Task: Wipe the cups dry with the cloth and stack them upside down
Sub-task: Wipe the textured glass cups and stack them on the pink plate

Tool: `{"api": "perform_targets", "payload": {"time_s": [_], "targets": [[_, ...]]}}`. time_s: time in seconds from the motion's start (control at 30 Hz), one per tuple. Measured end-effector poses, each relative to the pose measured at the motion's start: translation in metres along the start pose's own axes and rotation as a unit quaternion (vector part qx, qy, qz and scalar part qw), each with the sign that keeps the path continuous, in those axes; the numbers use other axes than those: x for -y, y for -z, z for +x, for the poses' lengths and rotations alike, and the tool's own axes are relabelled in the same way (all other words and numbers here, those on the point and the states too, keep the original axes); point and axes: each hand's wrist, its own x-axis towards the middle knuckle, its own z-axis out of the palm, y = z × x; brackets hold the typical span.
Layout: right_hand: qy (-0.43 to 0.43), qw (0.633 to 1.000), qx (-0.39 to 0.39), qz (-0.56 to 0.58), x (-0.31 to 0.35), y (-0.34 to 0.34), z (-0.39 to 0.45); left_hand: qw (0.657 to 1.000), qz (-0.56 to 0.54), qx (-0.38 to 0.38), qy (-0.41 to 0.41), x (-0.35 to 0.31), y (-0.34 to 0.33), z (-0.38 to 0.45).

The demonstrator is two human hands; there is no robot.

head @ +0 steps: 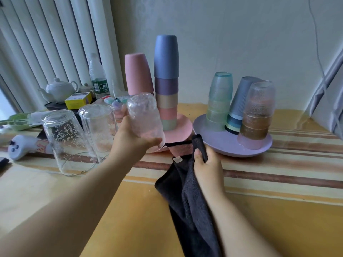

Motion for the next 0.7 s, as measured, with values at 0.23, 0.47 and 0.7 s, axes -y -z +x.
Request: {"api": "perform_targets", "payload": {"time_s": [0.23,0.47,0.7], "targets": [[-0.006,1.000,-0.017,-0.009,0.000,0.000,0.000,0.998,0.054,0.038,-0.007,-0.006,-0.036,0.047],[-0.008,1.000,-0.018,-0.018,-0.001,-0.002,0.000,0.993,0.103,0.059,0.021,0.010,-0.072,0.074],[-0.016,0.999,-0.023,-0.019,-0.002,-0.003,-0.001,0.986,0.146,0.072,0.027,0.025,-0.080,0.076]]}}
